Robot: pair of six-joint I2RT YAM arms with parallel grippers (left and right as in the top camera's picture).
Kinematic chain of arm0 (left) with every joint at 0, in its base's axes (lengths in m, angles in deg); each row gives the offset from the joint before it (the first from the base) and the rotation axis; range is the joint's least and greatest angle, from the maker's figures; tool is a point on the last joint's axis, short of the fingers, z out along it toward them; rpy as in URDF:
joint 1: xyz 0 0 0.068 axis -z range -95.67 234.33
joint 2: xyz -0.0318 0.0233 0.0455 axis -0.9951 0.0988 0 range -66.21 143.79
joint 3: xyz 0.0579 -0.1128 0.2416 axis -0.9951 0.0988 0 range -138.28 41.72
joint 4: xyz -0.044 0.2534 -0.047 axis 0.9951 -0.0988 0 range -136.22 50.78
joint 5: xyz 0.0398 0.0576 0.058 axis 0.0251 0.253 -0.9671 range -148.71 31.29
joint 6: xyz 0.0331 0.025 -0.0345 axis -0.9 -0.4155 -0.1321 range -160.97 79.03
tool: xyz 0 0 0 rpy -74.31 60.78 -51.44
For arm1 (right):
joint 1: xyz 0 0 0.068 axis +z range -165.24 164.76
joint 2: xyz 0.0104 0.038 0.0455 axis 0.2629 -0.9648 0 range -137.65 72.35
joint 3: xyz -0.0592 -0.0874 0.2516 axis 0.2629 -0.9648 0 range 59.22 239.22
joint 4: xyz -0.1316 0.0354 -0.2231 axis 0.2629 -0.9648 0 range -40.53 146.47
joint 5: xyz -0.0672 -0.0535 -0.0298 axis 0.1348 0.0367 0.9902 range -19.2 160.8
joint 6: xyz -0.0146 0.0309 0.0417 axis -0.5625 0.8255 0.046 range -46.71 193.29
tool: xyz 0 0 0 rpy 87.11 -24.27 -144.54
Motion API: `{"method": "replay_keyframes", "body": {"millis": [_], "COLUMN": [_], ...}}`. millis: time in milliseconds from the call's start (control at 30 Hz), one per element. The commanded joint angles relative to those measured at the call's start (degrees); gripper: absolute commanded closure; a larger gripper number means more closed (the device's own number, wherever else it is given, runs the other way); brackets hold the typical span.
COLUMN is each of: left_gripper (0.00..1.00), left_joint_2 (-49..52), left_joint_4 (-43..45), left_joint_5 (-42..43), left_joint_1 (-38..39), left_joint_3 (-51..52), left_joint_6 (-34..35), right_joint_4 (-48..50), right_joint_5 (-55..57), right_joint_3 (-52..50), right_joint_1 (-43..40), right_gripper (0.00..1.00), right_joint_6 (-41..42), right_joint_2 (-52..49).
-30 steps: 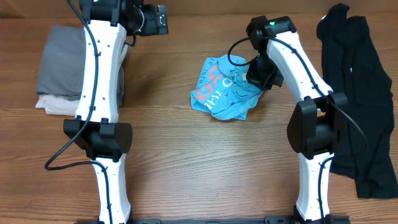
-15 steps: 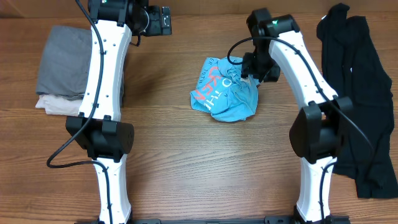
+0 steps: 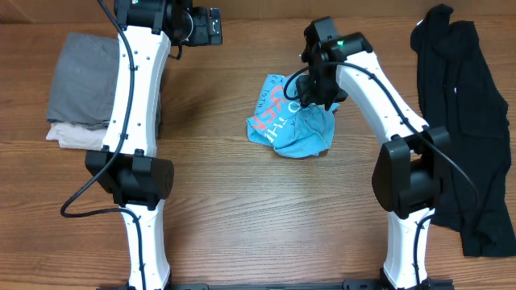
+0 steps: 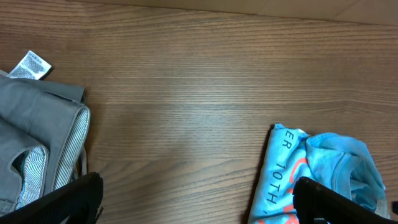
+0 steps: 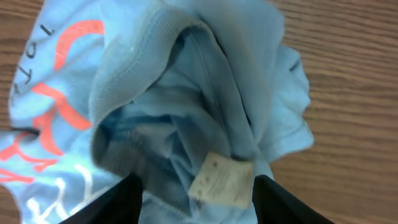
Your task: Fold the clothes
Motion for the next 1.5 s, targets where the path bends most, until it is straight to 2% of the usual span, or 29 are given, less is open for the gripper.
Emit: {"method": "replay_keyframes", "body": {"millis": [0, 567, 767, 967, 1000, 1033, 1067, 1133, 1267, 1467], "left_gripper": [0.00, 0.00, 0.00, 0.00, 0.00, 0.00, 0.00, 0.00, 0.00, 0.00], "left_joint_2": [-0.83, -0.83, -0.83, -0.83, -0.83, -0.83, -0.83, -0.83, -0.83, -0.83], "left_joint_4": [0.39, 1.51, 0.87, 0.76, 0.76, 0.79, 0.79, 0.76, 0.59, 0.59], "left_joint_5": [-0.79, -0.72, -0.76, -0.76, -0.76, -0.76, -0.76, -0.76, -0.76, -0.76], "left_joint_1": [-0.15, -1.51, -1.62, -1.62, -1.62, -1.62, -1.62, -1.62, -1.62, -1.62], "left_joint_3": [0.48, 0.48, 0.48, 0.50, 0.50, 0.50, 0.50, 0.50, 0.50, 0.50], "left_joint_6": [-1.38, -1.36, -1.44, -1.60, -1.60, -1.60, -1.60, -1.60, -1.60, -2.08], "right_joint_4": [1.11, 3.61, 5.16, 5.75, 5.86, 6.21, 6.47, 6.84, 7.04, 6.75], "right_joint_5": [-0.39, 0.13, 0.17, 0.35, 0.37, 0.68, 1.20, 2.19, 2.75, 2.86], "right_joint_3": [-0.98, 1.92, 1.68, 1.68, 1.66, 1.66, 1.66, 1.66, 2.16, 4.57], "right_joint_1": [0.11, 5.18, 5.01, 4.11, 3.98, 3.87, 3.82, 3.76, 2.95, -0.79], "right_gripper": [0.39, 0.39, 0.44, 0.52, 0.56, 0.67, 0.74, 0.79, 0.96, 0.96], "right_joint_6": [-2.56, -7.78, -7.30, -7.30, -7.30, -7.23, -6.93, -5.88, -3.65, 5.20], "right_joint_2": [0.85, 1.05, -0.02, -2.10, -2.32, -2.32, -2.32, -2.32, -2.25, 0.31]}}
